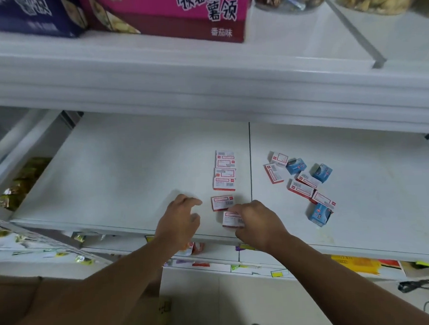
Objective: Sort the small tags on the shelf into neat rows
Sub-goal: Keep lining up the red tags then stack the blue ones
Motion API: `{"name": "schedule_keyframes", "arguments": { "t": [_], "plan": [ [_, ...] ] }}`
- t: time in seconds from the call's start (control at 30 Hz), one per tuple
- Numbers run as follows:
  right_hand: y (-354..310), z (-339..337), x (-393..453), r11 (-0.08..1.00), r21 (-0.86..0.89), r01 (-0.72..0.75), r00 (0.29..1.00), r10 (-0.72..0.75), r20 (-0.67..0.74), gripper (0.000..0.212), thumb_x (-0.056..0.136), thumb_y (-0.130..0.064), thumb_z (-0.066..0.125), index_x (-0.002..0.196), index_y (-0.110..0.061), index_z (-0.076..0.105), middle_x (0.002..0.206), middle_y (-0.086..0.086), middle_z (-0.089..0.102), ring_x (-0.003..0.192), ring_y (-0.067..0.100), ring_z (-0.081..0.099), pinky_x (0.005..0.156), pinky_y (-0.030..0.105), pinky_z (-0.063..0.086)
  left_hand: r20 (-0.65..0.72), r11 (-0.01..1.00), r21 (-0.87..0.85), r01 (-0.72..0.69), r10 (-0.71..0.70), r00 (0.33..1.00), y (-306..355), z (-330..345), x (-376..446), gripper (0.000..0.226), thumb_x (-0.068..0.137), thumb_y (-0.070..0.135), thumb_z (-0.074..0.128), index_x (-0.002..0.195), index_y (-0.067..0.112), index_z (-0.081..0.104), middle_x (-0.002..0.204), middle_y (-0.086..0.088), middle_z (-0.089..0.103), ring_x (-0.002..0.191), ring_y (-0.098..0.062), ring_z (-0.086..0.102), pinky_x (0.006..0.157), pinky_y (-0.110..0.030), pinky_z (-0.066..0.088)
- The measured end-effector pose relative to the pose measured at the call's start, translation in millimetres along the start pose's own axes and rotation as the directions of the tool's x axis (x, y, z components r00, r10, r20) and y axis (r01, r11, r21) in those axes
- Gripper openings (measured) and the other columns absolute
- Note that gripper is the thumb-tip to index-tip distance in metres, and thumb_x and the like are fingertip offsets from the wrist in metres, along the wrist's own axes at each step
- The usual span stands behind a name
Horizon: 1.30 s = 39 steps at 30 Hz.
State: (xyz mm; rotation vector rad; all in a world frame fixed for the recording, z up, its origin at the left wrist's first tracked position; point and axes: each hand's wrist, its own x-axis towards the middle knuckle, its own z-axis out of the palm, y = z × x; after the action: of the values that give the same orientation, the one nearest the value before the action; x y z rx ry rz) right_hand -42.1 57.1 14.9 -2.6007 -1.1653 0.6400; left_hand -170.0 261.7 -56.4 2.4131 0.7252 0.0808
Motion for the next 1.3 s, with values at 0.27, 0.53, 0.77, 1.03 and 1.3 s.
{"name": "schedule_keyframes", "arguments": {
  "t": [0.27, 0.53, 0.77, 1.03, 1.3],
  "plan": [
    [-9, 24, 15, 0.999, 0.013, 0.050, 0.999, -0.050, -0.006, 0.061, 0.090, -0.020, 0.066, 0.149, -0.032, 0.055, 0.143, 0.003, 0.059, 0.130, 0.025, 0.051, 0.107, 0.038, 0.052, -0.078, 0.995, -0.095, 0.005, -0.013, 0.997, -14, 1, -32, 0.029, 0.106, 0.024, 0.058, 0.134, 0.029, 0.064, 0.141, 0.008, 0.057, 0.125, -0.014, 0.055, 0.107, -0.033, 0.052],
    [-6, 49, 23, 0.990, -0.085, 0.111, 0.991, -0.117, -0.065, 0.057, 0.097, -0.027, 0.069, 0.152, -0.025, 0.053, 0.154, 0.001, 0.050, 0.139, 0.027, 0.042, 0.117, 0.041, 0.045, -0.125, 0.990, -0.144, 0.009, -0.027, 0.992, 9, 24, -40, 0.031, 0.104, 0.016, 0.060, 0.133, 0.026, 0.065, 0.135, 0.009, 0.058, 0.122, -0.010, 0.054, 0.104, -0.024, 0.048],
    [2, 58, -5, 0.964, 0.267, -0.007, 0.944, 0.095, -0.317, 0.034, 0.097, -0.042, 0.063, 0.129, -0.033, 0.068, 0.132, -0.010, 0.062, 0.118, 0.014, 0.057, 0.092, 0.038, 0.062, -0.103, 0.797, -0.557, 0.231, -0.343, 0.934, 29, 41, -49, 0.040, 0.102, 0.014, 0.061, 0.137, 0.034, 0.055, 0.119, 0.007, 0.065, 0.104, -0.015, 0.066, 0.090, -0.039, 0.063],
    [-19, 57, -26, 0.336, 0.937, -0.094, 0.915, 0.400, -0.052, 0.025, 0.112, -0.030, 0.047, 0.132, -0.044, 0.052, 0.122, -0.034, 0.059, 0.111, -0.010, 0.061, 0.090, 0.016, 0.057, 0.028, 0.486, -0.821, 0.300, -0.490, 0.871, 69, 48, -51, 0.035, 0.114, 0.044, 0.044, 0.146, 0.037, 0.053, 0.133, 0.024, 0.059, 0.124, -0.011, 0.060, 0.102, -0.034, 0.057],
    [-44, 56, 1, 0.195, 0.977, -0.092, 0.916, 0.400, 0.006, 0.055, 0.112, -0.044, 0.036, 0.165, -0.039, 0.020, 0.148, -0.038, 0.028, 0.132, -0.012, 0.030, 0.111, 0.022, 0.020, 0.135, 0.274, -0.913, 0.302, -0.496, 0.858, 88, 58, -30, 0.060, 0.108, 0.062, 0.038, 0.163, 0.039, 0.036, 0.163, 0.018, 0.044, 0.150, -0.010, 0.040, 0.127, -0.040, 0.024]
  ]
}}
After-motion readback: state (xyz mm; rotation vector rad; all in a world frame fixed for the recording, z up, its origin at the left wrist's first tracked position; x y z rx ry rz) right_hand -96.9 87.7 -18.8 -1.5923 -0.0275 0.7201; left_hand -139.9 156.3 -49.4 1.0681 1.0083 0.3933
